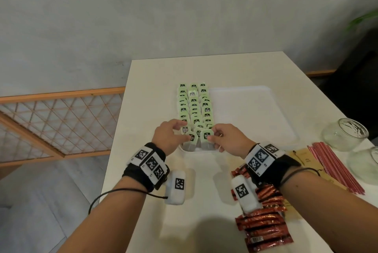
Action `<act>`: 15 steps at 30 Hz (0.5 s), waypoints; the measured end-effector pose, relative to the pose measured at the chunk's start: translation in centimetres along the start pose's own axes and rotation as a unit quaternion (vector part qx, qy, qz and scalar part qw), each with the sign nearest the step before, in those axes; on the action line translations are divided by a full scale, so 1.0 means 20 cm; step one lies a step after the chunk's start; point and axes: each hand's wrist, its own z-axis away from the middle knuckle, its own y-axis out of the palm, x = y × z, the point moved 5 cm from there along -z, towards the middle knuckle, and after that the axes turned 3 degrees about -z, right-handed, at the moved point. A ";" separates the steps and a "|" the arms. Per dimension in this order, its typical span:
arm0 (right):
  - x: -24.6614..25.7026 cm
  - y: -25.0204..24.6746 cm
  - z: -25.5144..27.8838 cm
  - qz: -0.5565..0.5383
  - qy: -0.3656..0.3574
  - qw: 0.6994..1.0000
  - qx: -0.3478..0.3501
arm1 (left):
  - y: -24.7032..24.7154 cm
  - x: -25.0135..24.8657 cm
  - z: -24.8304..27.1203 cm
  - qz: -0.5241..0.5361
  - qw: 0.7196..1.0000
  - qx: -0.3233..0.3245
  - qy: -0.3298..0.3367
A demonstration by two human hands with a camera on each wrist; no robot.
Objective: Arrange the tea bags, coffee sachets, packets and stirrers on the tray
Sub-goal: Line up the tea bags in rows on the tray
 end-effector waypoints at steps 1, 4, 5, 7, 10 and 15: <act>0.00 0.00 -0.01 0.014 -0.002 1.000 0.002 | 0.01 0.02 -0.01 -0.011 1.000 0.018 -0.006; 0.00 0.01 -0.02 0.023 -0.010 1.000 -0.008 | 0.05 0.02 -0.01 -0.022 0.999 0.040 -0.006; 0.00 0.01 -0.03 0.016 -0.008 1.000 -0.009 | 0.06 0.02 -0.02 -0.024 0.999 0.036 -0.005; 0.00 0.04 -0.03 -0.007 -0.005 1.000 -0.011 | 0.06 0.03 -0.02 -0.024 0.999 0.024 -0.005; 0.00 0.07 -0.04 -0.029 -0.003 0.999 -0.018 | 0.03 0.07 -0.03 -0.027 1.000 -0.001 -0.012; 0.01 0.09 -0.06 -0.015 -0.006 1.000 -0.027 | 0.02 0.09 -0.03 -0.024 0.999 -0.026 -0.004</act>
